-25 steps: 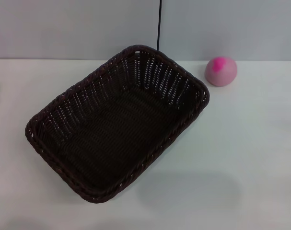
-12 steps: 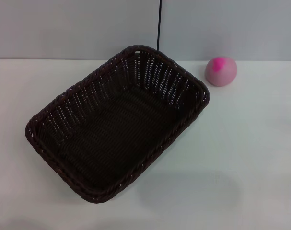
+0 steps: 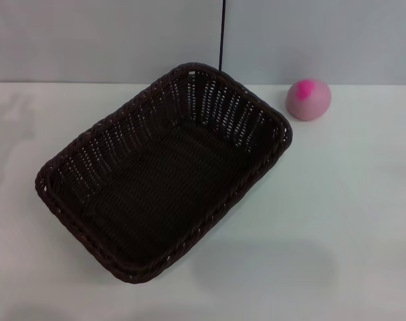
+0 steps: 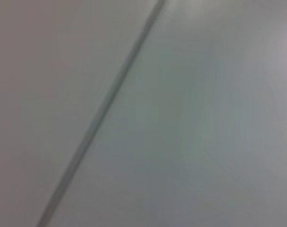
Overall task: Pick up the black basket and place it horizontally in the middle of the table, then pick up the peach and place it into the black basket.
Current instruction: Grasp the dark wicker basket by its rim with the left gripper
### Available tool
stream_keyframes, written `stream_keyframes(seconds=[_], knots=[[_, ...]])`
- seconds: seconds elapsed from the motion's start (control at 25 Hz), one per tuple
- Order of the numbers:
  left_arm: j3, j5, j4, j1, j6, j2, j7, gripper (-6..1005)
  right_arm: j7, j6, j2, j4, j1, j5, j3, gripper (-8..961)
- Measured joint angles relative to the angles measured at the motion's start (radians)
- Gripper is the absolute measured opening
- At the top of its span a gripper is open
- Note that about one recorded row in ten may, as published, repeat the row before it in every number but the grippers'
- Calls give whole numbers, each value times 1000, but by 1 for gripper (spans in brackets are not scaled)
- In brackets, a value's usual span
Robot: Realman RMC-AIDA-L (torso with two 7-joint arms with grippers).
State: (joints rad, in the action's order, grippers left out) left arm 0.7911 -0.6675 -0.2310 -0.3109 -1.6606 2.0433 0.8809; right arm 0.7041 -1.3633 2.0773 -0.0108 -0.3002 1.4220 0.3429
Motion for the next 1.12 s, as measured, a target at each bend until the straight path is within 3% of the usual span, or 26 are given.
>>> stream_keyframes(seconds=[0.08, 0.12, 0.2, 0.4, 0.52, 0.72, 0.88, 1.0, 1.12], knots=[[1, -65, -28, -2, -1, -13, 0, 79, 0, 8, 0, 0, -1, 0, 1, 705], [1, -161, -72, -4, -2, -25, 13, 153, 0, 11, 0, 0, -2, 0, 1, 704], [2, -195, -90, -5, -2, -29, 25, 300, 0, 12, 0, -1, -2, 0, 1, 704], [0, -375, -209, -15, 20, -59, 177, 546, 0, 22, -1, -1, -2, 0, 5, 702], [-1, -488, -312, -22, 60, -81, 358, 561, 0, 35, -2, 0, -2, 0, 11, 701], [-6, -623, -439, -36, 78, -85, 495, 586, 0, 38, -2, 0, -2, 0, 12, 699], [-7, -716, -474, -61, 90, -93, 573, 602, 0, 38, -1, 0, -1, 0, 13, 697], [-7, -847, -515, -90, 91, -98, 646, 603, 0, 38, -1, 0, 0, 0, 13, 696], [-7, -993, -600, -116, 92, -87, 735, 605, 0, 38, -1, 0, 0, 0, 13, 695]])
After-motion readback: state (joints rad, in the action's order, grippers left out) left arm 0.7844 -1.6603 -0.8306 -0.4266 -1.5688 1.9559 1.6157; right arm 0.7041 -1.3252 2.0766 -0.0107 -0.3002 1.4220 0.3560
